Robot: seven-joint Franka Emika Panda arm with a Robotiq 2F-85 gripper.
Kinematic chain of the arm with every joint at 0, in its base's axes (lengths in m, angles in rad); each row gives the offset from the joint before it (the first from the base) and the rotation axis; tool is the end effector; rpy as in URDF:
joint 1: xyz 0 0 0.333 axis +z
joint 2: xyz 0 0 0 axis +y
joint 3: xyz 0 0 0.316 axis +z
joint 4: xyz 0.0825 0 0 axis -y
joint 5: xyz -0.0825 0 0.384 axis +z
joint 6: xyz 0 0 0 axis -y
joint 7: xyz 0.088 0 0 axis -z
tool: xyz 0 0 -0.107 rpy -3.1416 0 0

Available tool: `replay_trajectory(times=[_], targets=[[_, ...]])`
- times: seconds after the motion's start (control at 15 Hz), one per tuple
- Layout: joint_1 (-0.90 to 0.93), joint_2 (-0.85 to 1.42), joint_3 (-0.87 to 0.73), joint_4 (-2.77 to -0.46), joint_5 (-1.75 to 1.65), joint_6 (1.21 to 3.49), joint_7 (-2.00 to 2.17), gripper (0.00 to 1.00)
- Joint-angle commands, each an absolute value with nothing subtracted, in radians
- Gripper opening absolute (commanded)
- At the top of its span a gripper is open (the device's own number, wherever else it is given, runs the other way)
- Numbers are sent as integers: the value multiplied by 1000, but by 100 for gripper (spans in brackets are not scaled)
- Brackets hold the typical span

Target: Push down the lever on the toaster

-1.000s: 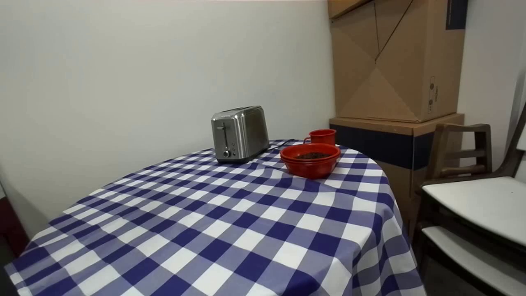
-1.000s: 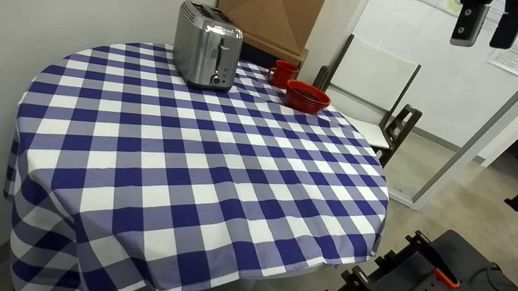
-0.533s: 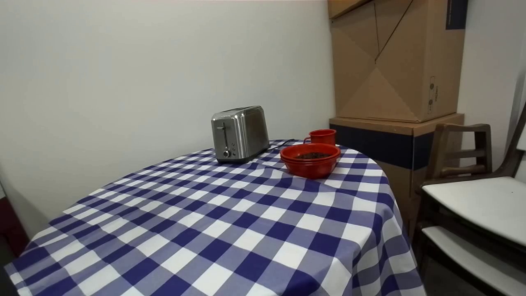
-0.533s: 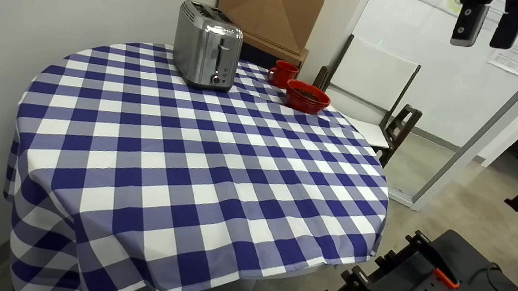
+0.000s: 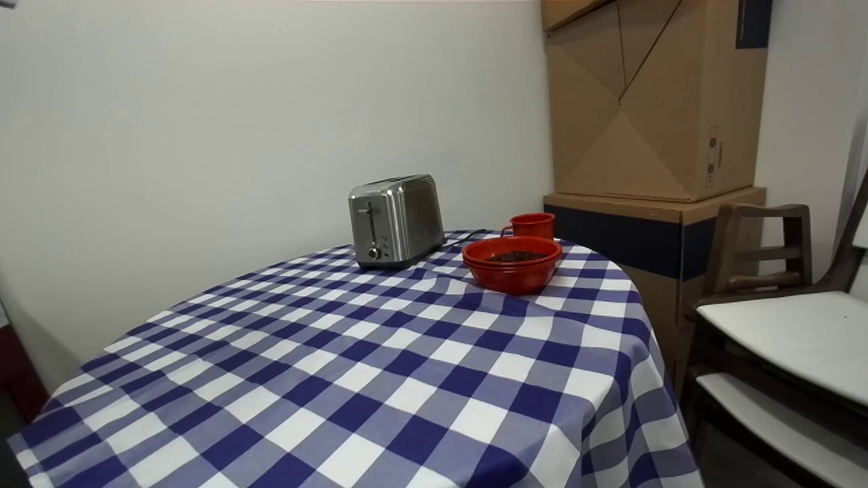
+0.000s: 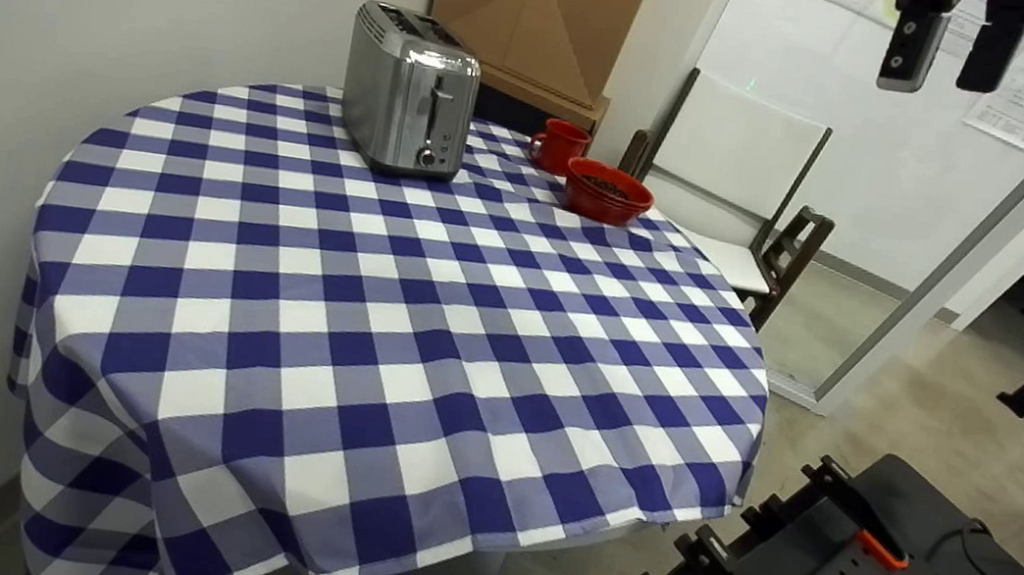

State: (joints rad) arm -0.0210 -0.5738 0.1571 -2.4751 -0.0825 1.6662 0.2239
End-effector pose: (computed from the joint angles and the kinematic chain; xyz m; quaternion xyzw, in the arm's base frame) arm 0.3467 0.0424 0.4706 0.9880 -0.0520 -0.1048 0.1013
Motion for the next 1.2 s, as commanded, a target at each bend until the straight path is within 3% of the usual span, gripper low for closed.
replay_trajectory(times=[0.0, 0.6, 1.13], targets=[[-44, -415, 148, -2374, -166, 1728, 265, 100], [-24, 13, 97, -1988, -191, 1847, 219, 100], [49, 221, 72, -1730, -323, 1947, 313, 100]])
